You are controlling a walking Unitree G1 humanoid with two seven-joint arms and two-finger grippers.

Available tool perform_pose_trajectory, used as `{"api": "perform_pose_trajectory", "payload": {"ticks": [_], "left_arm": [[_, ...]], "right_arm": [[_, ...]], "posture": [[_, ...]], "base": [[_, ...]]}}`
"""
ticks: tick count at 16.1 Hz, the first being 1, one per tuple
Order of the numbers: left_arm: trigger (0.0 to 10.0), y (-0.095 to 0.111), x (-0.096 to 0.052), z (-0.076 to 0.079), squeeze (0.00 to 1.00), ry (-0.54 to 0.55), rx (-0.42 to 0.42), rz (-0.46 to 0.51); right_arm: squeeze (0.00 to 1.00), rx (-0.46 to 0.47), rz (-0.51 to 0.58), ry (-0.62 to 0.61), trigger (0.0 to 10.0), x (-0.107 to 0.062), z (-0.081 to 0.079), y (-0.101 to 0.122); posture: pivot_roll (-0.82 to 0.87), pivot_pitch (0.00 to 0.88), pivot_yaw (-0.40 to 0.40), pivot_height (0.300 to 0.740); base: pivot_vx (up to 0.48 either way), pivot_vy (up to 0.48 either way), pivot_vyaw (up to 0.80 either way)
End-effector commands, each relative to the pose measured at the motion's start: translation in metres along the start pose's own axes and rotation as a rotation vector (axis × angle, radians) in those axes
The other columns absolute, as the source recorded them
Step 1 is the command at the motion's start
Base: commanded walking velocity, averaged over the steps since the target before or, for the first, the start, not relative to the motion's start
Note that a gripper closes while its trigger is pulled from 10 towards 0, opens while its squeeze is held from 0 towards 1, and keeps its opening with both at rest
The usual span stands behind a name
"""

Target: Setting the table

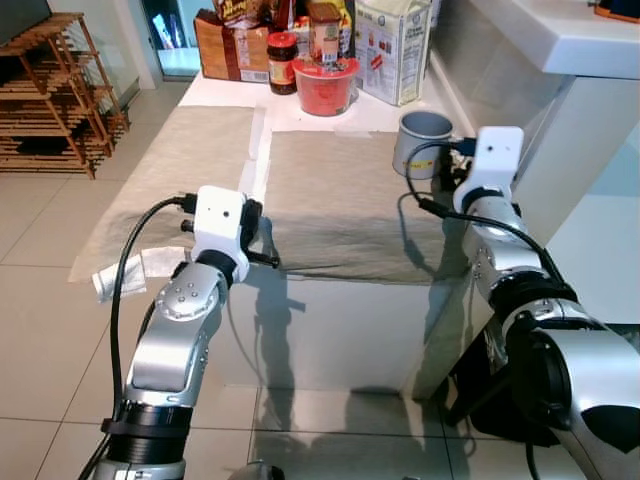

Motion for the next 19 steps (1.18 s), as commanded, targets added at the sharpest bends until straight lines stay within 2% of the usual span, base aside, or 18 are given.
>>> {"api": "perform_pose_trajectory", "payload": {"ticks": [1, 5, 8, 11, 13, 14, 16, 17, 18, 19], "left_arm": [[10.0, 0.006, 0.000, 0.000, 0.00, 0.001, 0.014, 0.012], [10.0, 0.006, -0.002, -0.002, 0.00, 0.009, 0.017, 0.011], [10.0, 0.006, -0.002, -0.003, 0.00, 0.018, 0.015, 0.013], [10.0, 0.005, -0.003, -0.002, 0.00, 0.021, 0.012, 0.013], [10.0, 0.004, -0.003, -0.002, 0.00, 0.024, 0.008, 0.012], [10.0, 0.004, -0.003, -0.002, 0.00, 0.027, 0.007, 0.012], [10.0, 0.003, -0.003, -0.002, 0.00, 0.033, -0.005, 0.012], [10.0, 0.001, -0.003, -0.001, 0.00, 0.033, -0.012, 0.012], [10.0, 0.000, -0.003, -0.001, 0.00, 0.032, -0.012, 0.011], [10.0, -0.004, -0.004, -0.001, 0.00, 0.031, -0.013, 0.006]], "right_arm": [[0.00, 0.068, -0.042, 0.008, 10.0, 0.002, 0.001, -0.001], [0.00, 0.119, -0.074, 0.079, 10.0, 0.002, -0.014, -0.003], [0.00, 0.137, -0.058, 0.247, 10.0, -0.004, -0.051, 0.001], [0.00, 0.144, -0.042, 0.331, 10.0, -0.007, -0.067, 0.003], [0.00, 0.103, -0.010, 0.411, 10.0, -0.011, -0.080, 0.006], [0.00, 0.086, 0.005, 0.414, 10.0, -0.012, -0.081, 0.008], [0.00, 0.028, 0.101, 0.377, 10.0, -0.011, -0.078, 0.020], [0.00, -0.064, 0.237, 0.329, 10.0, -0.014, -0.072, 0.034], [0.00, -0.077, 0.279, 0.318, 10.0, -0.016, -0.070, 0.037], [0.00, -0.071, 0.349, 0.310, 10.0, -0.029, -0.065, 0.038]], "posture": [[0.03, 0.006, 0.025, 0.736], [0.04, 0.012, 0.020, 0.736], [0.04, 0.018, 0.012, 0.736], [0.04, 0.019, 0.008, 0.736], [0.03, 0.019, 0.004, 0.736], [0.03, 0.019, 0.003, 0.736], [0.03, 0.016, -0.001, 0.736], [0.01, 0.010, -0.001, 0.736], [0.01, 0.010, -0.001, 0.736], [-0.02, 0.000, 0.001, 0.736]], "base": [[0.000, 0.000, 0.00], [0.000, 0.000, 0.00], [0.000, 0.000, 0.00], [0.000, 0.000, 0.00], [0.000, 0.000, 0.00], [0.000, 0.000, 0.00], [0.000, 0.000, 0.00], [0.000, 0.000, 0.00], [0.000, 0.000, 0.00], [0.000, 0.000, 0.00]]}}
Point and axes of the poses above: a point about 5 cm out from each wrist's last joint towards the gripper, its own x axis pointing out of the wrist towards the gripper, its own y axis along the axis of the wrist's last joint, z = x × y, the point moved 2 cm from there along x, pointing out of the wrist towards the gripper, and after that the axes turned 13 degrees about -x, right-handed, at the moved point
